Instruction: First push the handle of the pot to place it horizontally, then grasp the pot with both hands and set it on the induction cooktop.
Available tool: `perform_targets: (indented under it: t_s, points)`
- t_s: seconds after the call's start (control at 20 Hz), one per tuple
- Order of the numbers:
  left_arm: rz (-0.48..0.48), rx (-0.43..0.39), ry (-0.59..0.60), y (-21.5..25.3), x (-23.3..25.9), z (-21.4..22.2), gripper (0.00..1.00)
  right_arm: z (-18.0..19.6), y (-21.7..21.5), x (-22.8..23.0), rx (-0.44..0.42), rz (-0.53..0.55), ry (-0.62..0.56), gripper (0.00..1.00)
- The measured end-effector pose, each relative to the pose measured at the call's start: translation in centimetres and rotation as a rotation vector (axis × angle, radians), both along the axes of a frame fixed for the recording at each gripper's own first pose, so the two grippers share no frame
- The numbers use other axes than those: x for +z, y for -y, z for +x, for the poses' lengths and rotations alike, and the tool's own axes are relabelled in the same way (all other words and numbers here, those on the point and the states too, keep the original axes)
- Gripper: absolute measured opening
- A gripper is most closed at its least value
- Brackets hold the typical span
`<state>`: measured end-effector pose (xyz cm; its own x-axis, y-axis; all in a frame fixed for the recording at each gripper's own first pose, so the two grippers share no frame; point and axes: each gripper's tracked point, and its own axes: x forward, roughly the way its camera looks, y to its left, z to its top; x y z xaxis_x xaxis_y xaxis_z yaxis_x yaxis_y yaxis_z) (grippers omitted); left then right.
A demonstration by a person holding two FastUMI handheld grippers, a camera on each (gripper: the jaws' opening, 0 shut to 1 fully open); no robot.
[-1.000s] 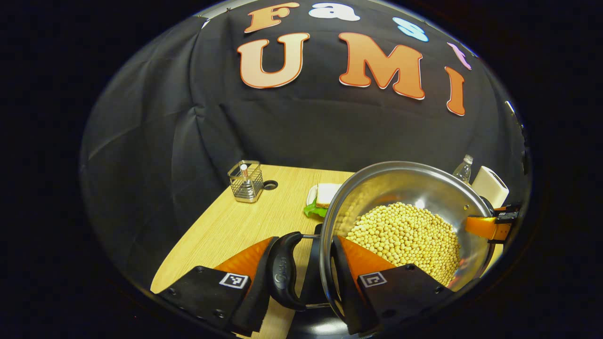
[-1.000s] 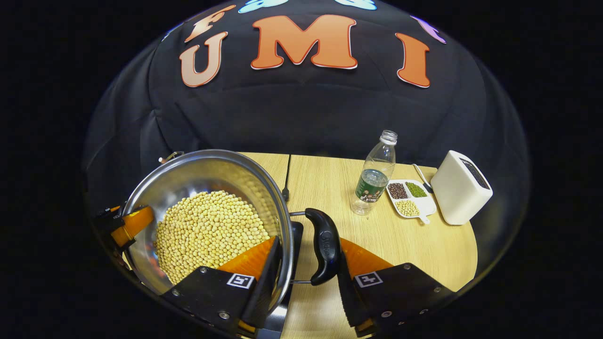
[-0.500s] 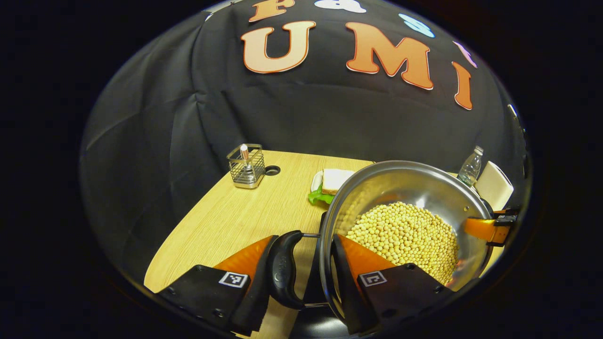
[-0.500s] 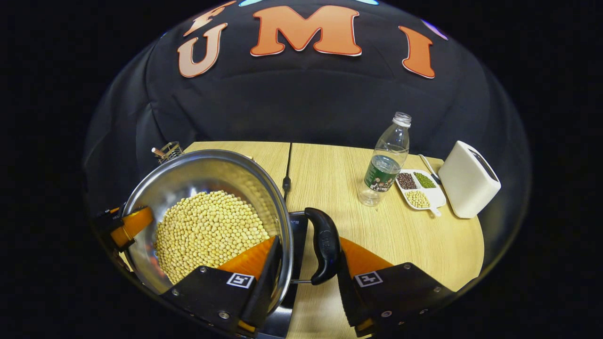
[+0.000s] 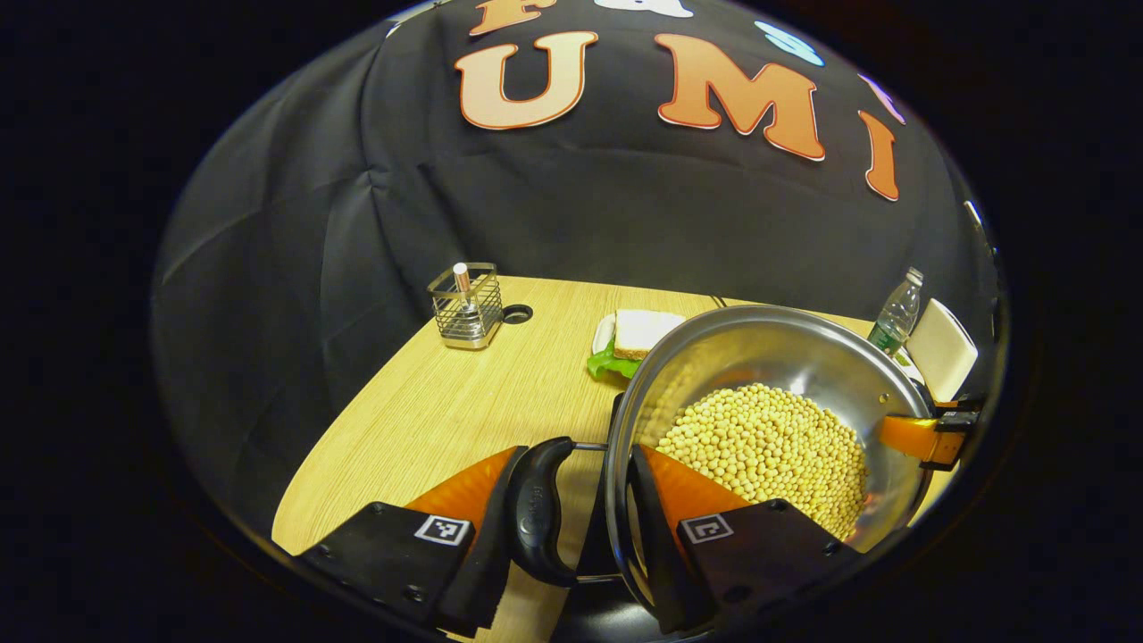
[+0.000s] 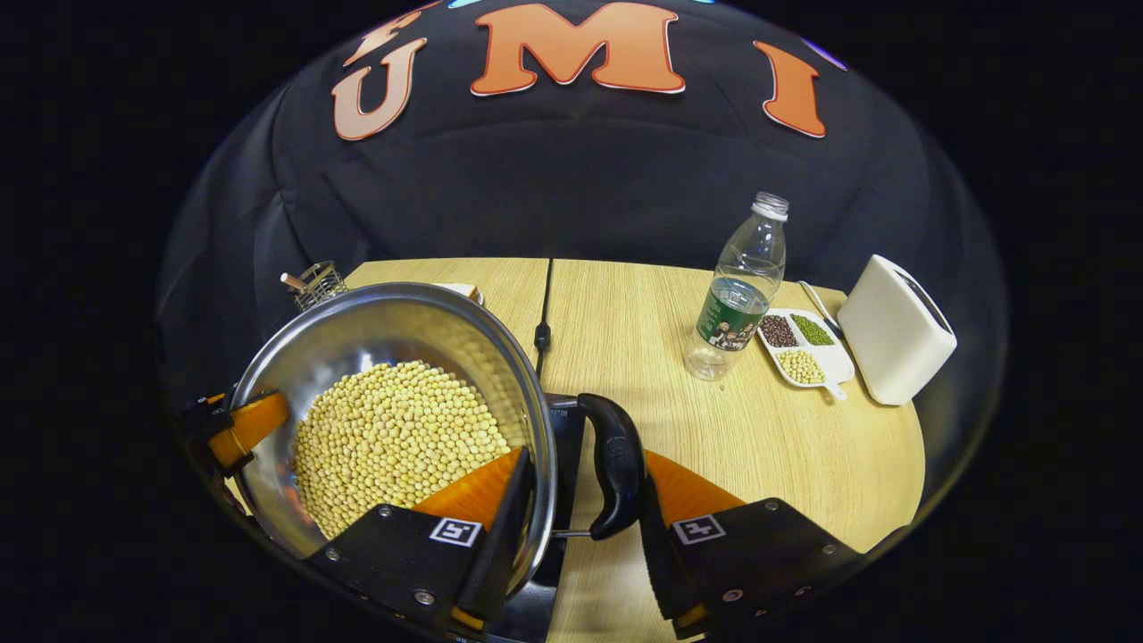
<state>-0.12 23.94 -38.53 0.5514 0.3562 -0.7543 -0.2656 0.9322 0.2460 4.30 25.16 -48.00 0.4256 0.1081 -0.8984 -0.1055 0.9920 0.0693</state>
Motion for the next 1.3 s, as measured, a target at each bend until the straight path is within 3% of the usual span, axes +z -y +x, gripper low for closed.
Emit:
perform_targets:
  t_s: [0.05, 0.1, 0.15, 0.5, 0.65, 0.8, 0.85, 0.95, 1.1, 1.3]
  points:
    - [-0.002, 0.003, -0.002, 0.0, -0.1, 0.0, 0.71, 0.0, 0.0, -0.1, 0.000, -0.001, -0.002, 0.63]
    - [-0.003, 0.004, -0.005, 0.0, -0.2, 0.0, 0.71, -0.1, 0.0, -0.2, -0.001, -0.002, -0.002, 0.59]
    - [-0.004, 0.007, -0.008, 0.0, -0.3, 0.0, 0.71, -0.2, -0.1, -0.3, -0.001, -0.005, -0.006, 0.63]
    - [-0.017, 0.017, -0.032, -0.3, 0.1, 0.2, 0.71, -0.4, -0.2, -0.9, -0.010, -0.003, -0.030, 0.63]
    - [-0.018, 0.023, -0.041, -0.4, 0.4, 0.3, 0.72, 0.2, 0.6, -1.2, -0.032, -0.063, -0.002, 0.69]
    - [0.013, 0.029, -0.033, -0.5, 0.1, 0.5, 0.77, 0.0, 0.4, -1.0, 0.000, -0.073, 0.008, 0.75]
    - [0.026, 0.032, -0.009, -0.7, 0.5, 1.0, 0.79, -0.1, -0.1, -0.8, 0.015, -0.038, 0.010, 0.76]
    - [0.013, 0.046, 0.090, -0.6, 1.2, 2.1, 0.83, 0.9, 0.3, 0.2, -0.035, 0.045, 0.066, 0.78]
    - [0.013, 0.055, 0.120, -0.9, 1.4, 2.2, 0.83, 1.3, 1.5, 2.3, -0.067, 0.142, 0.106, 0.77]
    - [0.130, 0.042, 0.266, -1.9, 6.4, 4.6, 0.85, 3.2, 4.6, 7.7, -0.065, 0.120, 0.283, 0.77]
